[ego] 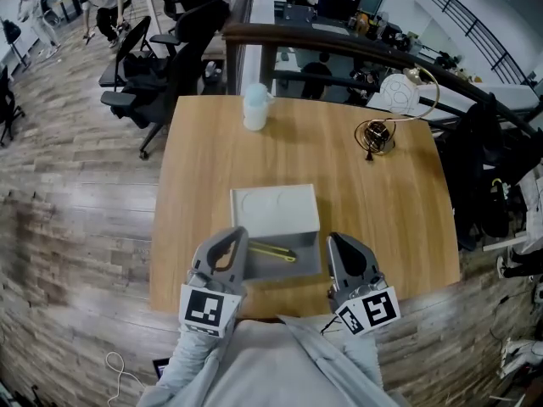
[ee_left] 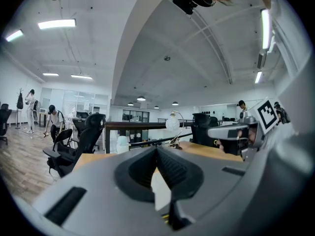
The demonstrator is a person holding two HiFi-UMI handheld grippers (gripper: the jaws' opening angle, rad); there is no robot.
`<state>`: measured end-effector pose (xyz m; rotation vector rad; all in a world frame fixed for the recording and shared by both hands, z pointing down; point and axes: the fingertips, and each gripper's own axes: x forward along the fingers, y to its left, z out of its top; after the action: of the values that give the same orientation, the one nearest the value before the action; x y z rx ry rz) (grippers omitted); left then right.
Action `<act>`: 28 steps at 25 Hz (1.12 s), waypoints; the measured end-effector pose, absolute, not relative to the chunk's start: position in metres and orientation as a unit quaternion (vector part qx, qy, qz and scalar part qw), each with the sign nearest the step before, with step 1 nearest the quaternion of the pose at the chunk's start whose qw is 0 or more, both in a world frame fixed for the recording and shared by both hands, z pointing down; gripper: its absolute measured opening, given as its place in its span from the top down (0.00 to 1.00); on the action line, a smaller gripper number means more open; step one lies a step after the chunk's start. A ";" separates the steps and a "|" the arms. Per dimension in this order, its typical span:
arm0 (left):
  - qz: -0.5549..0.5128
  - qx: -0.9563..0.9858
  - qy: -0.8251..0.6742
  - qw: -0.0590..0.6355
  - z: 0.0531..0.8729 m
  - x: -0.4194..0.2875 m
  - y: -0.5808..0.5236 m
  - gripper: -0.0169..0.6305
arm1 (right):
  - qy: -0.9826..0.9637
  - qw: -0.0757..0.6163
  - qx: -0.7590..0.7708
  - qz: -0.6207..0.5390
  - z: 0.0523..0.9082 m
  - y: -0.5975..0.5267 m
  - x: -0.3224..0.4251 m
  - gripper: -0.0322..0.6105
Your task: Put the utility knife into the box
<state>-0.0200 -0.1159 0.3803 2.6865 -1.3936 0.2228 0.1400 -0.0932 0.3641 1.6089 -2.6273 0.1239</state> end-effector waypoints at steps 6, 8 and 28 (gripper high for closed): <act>0.078 0.886 -0.455 0.043 0.382 -0.020 -0.118 0.94 | -0.854 0.031 0.519 0.041 0.366 -0.095 0.139 0.92; 0.076 0.884 -0.458 0.051 0.381 -0.019 -0.118 0.94 | -0.854 0.031 0.518 0.040 0.367 -0.096 0.139 0.92; 0.072 0.883 -0.463 0.036 0.379 -0.016 -0.125 0.94 | -0.853 0.032 0.520 0.034 0.364 -0.103 0.143 0.92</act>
<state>-0.0163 -0.1254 0.3789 2.7105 -1.4220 0.2198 0.1433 -0.1030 0.3642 1.6026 -2.6252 0.1040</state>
